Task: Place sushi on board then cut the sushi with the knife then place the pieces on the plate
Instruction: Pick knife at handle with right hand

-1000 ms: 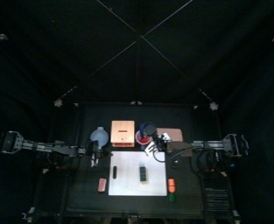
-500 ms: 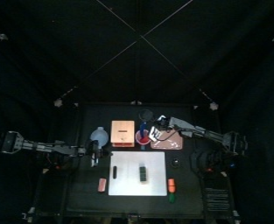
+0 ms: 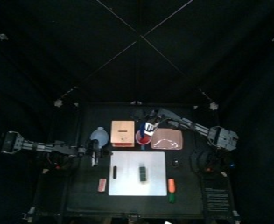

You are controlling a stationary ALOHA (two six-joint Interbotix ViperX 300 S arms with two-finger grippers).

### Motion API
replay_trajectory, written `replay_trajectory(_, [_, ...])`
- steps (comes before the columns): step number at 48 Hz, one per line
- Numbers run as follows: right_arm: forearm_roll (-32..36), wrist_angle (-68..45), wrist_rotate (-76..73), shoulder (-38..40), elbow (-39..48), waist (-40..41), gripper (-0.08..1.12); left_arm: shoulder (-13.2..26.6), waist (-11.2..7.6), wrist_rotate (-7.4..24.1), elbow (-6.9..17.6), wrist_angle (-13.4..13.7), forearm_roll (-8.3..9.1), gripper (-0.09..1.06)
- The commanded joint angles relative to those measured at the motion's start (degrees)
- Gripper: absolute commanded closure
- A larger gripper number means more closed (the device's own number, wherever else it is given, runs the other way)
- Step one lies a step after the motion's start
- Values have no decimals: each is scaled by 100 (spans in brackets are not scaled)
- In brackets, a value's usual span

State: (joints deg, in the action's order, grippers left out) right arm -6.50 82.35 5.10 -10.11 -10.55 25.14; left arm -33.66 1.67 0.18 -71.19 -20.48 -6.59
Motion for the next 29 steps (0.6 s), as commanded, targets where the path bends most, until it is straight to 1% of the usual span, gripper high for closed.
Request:
replay_trajectory(1, [-79,220,70,-97,-360,-9,19,9,18,-9,53,-18,-53,99])
replay_trajectory(7, [-229,246,70,-290,-422,-9,19,9,18,0,26,-26,-105,99])
replay_trajectory(13, [-272,246,88,-404,-299,0,19,9,18,0,18,-18,-105,99])
replay_trajectory(24, [-246,246,44,-439,26,-9,19,9,18,-9,18,158,-105,99])
replay_trajectory(29, [-220,246,35,-448,105,-9,19,9,18,0,18,167,-105,99])
